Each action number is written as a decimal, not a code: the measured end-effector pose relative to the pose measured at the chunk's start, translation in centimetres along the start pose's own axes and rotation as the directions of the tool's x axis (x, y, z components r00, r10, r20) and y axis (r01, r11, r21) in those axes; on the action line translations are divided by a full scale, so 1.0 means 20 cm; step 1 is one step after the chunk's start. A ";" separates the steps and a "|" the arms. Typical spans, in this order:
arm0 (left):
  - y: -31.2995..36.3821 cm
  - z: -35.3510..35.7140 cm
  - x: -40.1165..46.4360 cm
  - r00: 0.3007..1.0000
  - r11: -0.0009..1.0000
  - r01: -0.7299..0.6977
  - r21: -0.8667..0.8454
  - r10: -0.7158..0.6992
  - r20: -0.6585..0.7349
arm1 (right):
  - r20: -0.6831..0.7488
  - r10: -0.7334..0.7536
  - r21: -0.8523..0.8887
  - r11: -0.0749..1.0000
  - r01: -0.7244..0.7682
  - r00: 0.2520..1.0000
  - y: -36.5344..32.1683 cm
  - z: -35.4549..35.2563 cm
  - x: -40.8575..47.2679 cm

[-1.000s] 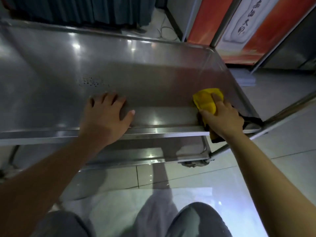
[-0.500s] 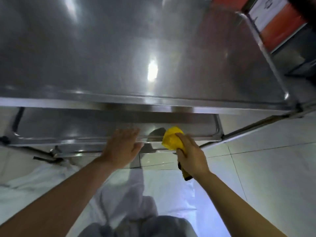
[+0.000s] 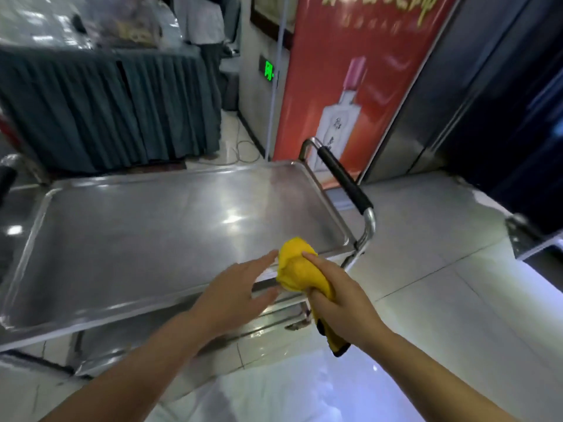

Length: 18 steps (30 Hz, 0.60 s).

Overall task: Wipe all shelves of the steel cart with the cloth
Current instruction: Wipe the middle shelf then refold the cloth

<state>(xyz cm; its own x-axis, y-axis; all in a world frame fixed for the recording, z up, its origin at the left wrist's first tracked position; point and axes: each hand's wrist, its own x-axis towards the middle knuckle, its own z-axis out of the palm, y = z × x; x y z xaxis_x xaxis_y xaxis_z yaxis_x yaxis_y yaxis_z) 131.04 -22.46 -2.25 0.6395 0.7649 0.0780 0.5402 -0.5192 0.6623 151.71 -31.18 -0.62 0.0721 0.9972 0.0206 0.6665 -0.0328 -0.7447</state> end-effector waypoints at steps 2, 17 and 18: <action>0.21 -0.07 0.10 0.997 0.992 -0.062 -0.110 0.057 -0.046 | -0.066 -0.046 0.010 0.999 0.047 0.997 -0.06 -0.18 -0.01; 1.58 0.45 0.93 0.973 0.772 -0.212 -0.599 0.226 -0.052 | -0.272 -0.146 -0.069 0.989 0.132 0.951 0.47 -1.63 -0.26; 1.64 0.50 0.97 0.972 0.782 -0.220 -0.582 0.224 -0.067 | -0.250 -0.135 -0.080 0.990 0.118 0.959 0.53 -1.70 -0.27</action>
<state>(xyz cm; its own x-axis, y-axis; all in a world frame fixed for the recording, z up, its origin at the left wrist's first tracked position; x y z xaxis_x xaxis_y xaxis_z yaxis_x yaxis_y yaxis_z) 166.75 -28.46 13.56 0.7063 0.6528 0.2738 -0.0367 -0.3525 0.9351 183.63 -39.19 14.13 0.1650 0.9437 0.2867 0.7277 0.0797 -0.6813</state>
